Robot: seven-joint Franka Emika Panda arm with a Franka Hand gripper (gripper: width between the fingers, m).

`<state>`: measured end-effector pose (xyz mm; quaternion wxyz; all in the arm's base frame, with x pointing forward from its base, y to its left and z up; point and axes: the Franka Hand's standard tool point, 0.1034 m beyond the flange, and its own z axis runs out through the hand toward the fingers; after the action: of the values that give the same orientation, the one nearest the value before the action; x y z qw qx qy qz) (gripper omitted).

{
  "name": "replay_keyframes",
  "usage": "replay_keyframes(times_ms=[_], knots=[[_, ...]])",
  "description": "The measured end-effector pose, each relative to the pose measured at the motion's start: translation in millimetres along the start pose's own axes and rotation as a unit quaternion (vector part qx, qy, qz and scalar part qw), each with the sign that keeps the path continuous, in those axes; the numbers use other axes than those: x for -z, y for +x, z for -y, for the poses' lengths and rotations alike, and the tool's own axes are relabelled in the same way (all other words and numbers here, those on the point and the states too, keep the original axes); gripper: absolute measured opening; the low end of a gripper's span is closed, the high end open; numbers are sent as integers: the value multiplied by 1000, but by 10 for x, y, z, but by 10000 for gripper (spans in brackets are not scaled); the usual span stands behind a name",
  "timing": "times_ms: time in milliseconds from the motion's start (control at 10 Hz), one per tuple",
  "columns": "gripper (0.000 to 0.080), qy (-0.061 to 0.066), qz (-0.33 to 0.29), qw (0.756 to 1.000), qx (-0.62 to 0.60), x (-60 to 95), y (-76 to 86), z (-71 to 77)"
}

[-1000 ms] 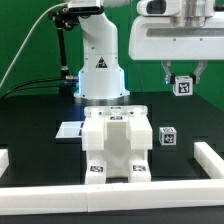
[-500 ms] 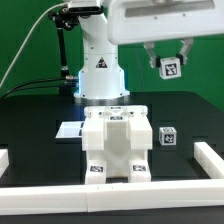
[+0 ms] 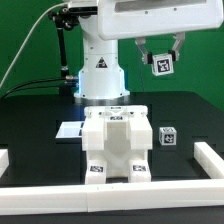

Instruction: Assemble chair

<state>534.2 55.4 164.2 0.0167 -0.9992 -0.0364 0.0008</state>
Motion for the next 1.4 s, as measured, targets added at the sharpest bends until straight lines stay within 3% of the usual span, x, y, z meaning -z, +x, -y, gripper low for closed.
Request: replay_keyframes(times_ms=[100, 300, 700, 800, 900, 1200, 1400], knots=[[284, -10, 1, 1000, 19, -43, 56, -112], [284, -21, -31, 998, 58, 48, 297, -320], [284, -23, -31, 997, 60, 32, 295, -325], [284, -42, -30, 995, 82, -33, 316, -357], [284, -54, -25, 994, 93, -81, 355, -373], [284, -63, -27, 993, 95, -234, 370, -491], [284, -62, -23, 994, 92, -279, 336, -423]])
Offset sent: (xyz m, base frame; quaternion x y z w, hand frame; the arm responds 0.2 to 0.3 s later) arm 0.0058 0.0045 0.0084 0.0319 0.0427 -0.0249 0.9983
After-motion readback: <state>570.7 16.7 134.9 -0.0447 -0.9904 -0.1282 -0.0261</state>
